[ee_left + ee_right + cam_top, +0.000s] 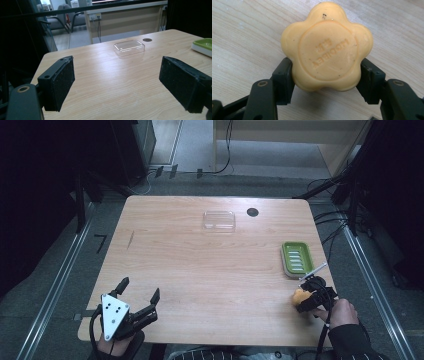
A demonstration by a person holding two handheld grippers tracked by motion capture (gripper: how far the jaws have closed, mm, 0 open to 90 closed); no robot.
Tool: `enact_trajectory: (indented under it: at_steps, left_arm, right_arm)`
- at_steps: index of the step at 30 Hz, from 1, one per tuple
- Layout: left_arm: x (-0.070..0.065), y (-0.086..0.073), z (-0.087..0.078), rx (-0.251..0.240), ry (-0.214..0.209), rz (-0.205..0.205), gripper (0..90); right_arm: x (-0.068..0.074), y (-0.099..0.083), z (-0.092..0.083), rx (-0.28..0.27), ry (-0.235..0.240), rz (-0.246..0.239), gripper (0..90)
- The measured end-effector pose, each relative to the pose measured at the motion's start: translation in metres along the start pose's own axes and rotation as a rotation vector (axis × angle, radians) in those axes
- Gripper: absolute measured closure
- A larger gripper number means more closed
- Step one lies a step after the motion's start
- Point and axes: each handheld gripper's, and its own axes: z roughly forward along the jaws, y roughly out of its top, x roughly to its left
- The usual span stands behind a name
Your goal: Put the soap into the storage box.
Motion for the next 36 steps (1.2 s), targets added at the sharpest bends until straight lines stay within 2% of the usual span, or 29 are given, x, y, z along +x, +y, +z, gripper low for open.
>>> enact_trajectory:
  at_steps: [15, 25, 36]
  left_arm:
    - [0.000, 0.000, 0.000, 0.002, 0.000, 0.001, 13.6]
    - [0.000, 0.000, 0.001, 0.002, 0.000, 0.001, 13.7]
    - [-0.001, 0.000, 0.001, 0.001, 0.000, 0.001, 13.7]
  right_arm:
    - [-0.001, 0.005, -0.008, -0.044, -0.015, 0.003, 39.7]
    - [-0.003, 0.008, -0.011, -0.052, -0.017, -0.006, 39.7]
    - [-0.006, 0.011, -0.017, -0.074, -0.023, 0.009, 39.7]
